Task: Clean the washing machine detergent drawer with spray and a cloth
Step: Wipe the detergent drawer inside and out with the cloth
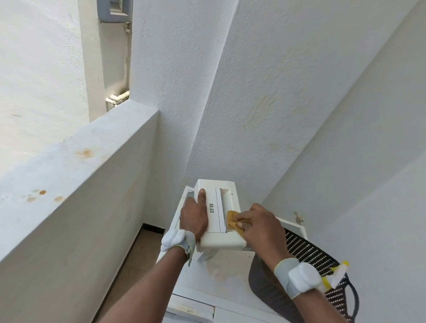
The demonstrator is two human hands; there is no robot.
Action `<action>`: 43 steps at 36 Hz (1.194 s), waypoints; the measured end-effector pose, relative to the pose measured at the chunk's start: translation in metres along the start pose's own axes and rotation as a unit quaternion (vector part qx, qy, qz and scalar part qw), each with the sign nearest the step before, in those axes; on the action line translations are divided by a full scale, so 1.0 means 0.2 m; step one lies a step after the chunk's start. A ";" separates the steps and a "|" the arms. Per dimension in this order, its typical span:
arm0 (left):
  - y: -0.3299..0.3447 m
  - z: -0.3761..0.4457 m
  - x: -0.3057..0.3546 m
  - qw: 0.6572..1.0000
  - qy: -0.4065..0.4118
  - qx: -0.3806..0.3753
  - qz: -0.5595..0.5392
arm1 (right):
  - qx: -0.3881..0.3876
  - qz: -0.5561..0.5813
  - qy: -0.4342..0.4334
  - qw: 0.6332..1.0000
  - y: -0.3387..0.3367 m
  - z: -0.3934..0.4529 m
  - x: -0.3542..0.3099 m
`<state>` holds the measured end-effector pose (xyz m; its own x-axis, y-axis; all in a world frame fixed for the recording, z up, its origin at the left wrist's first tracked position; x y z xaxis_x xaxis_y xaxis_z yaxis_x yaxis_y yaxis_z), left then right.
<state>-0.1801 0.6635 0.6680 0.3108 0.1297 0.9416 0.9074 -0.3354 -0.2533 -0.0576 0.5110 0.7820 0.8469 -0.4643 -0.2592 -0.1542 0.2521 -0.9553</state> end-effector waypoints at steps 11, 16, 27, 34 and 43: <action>0.01 0.00 -0.01 1.000 0.003 -0.005 0.004 | 0.121 0.055 0.102 0.986 0.02 0.42 0.01; 0.00 0.02 -0.01 1.000 0.011 0.001 0.004 | 0.105 0.041 0.016 0.994 0.16 0.50 -0.24; 0.02 -0.02 0.00 1.000 0.001 0.005 -0.002 | 0.085 -0.020 0.047 0.995 0.08 0.53 -0.09; 0.04 -0.01 0.00 0.999 -0.029 0.008 0.042 | 0.106 0.031 0.126 0.986 0.07 0.26 0.04; 0.04 -0.03 0.01 0.999 -0.015 -0.001 0.050 | 0.107 -0.017 0.191 0.976 0.07 -0.18 0.05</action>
<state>-0.1732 0.6564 0.6696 0.4081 0.1243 0.9044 0.8708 -0.3504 -0.3448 -0.0691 0.4800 0.7601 0.5925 -0.7474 -0.3005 0.0150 0.3832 -0.9235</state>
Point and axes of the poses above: each hand's wrist, its own z-axis towards the middle knuckle, its own y-axis out of the palm, x = y × z, the point moved 8 cm from there along z, towards the middle knuckle, and after that the axes turned 1 degree about -x, right-handed, at the moved point
